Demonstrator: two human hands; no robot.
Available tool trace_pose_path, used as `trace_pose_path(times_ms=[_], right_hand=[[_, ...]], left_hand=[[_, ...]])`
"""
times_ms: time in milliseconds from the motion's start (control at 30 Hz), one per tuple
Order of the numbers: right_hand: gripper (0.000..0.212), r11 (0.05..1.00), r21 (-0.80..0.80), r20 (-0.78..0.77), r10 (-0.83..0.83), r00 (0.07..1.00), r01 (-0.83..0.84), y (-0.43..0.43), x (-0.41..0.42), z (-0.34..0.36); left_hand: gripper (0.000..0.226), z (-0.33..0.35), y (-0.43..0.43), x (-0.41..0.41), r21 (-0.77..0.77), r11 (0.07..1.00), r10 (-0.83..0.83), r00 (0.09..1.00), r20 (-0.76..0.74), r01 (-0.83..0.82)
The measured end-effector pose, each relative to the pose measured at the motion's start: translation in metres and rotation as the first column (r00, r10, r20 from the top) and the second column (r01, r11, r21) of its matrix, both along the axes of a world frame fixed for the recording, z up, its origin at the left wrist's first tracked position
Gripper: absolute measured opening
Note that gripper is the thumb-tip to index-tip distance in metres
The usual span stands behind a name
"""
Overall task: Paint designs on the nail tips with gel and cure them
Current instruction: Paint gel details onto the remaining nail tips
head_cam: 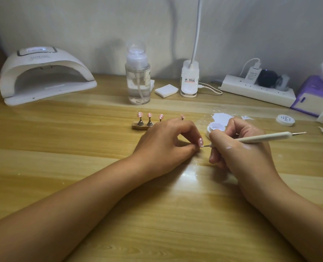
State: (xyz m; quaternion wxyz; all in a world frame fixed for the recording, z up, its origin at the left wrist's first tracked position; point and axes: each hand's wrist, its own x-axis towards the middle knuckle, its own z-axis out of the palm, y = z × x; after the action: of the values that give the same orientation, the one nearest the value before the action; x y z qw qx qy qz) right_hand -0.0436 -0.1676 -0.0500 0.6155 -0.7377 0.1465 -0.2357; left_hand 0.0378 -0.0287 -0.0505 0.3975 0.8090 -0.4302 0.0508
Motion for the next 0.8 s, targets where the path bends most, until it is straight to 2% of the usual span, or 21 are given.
trace_pose_path(times_ms=[500,667,800], right_hand=[[0.021,1.000,-0.013,-0.006,0.008,1.000,-0.008,0.0002,-0.0003,-0.0001],[0.032,1.000,0.011,0.019,0.000,1.000,0.000,-0.0007,-0.0003,-0.0003],[0.021,1.000,-0.008,-0.010,0.014,1.000,-0.014,0.0012,-0.0005,0.0014]], left_hand=[[0.013,-0.0002,-0.0004,0.0005,0.005,1.000,0.005,1.000,-0.014,-0.005],[0.014,-0.0015,-0.0008,0.0009,0.002,1.000,0.005,1.000,-0.030,-0.005],[0.014,-0.0012,-0.0010,0.0011,0.003,1.000,-0.016,1.000,-0.013,0.016]])
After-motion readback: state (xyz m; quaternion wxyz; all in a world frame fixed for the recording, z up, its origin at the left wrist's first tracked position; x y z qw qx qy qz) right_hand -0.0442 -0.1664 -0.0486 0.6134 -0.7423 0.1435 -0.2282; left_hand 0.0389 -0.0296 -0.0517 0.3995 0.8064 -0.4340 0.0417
